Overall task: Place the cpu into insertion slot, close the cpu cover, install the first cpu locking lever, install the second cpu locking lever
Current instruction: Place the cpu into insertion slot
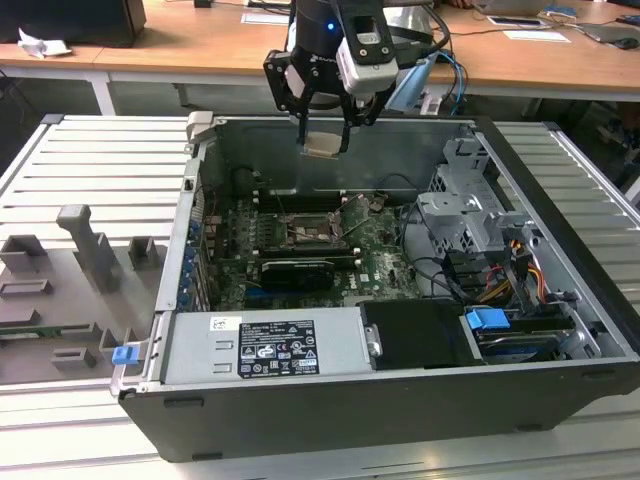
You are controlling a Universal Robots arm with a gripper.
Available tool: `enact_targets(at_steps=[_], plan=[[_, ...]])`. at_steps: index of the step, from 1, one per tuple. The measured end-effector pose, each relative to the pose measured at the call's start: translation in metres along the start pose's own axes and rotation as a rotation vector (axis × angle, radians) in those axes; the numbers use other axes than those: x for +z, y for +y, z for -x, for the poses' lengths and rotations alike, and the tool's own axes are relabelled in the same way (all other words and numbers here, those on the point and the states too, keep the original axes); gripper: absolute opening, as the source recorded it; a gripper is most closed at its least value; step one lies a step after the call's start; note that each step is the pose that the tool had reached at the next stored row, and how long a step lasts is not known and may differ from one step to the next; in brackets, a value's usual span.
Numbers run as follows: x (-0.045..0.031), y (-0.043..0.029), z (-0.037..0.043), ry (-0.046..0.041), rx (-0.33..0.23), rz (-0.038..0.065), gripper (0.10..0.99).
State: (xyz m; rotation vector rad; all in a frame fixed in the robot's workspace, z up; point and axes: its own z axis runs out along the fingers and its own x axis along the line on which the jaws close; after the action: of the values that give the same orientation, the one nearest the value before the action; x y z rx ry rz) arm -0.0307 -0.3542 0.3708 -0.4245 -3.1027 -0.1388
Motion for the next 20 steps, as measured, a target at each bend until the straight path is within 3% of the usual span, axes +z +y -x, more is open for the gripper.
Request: enact_targets(at_steps=[10,20], plan=[[0.0034,-0.0003,0.0,-0.0008,0.007,-0.001,0.537],[0.009,-0.0008,0.0002,-0.0127,0.156,-0.001,0.537]])
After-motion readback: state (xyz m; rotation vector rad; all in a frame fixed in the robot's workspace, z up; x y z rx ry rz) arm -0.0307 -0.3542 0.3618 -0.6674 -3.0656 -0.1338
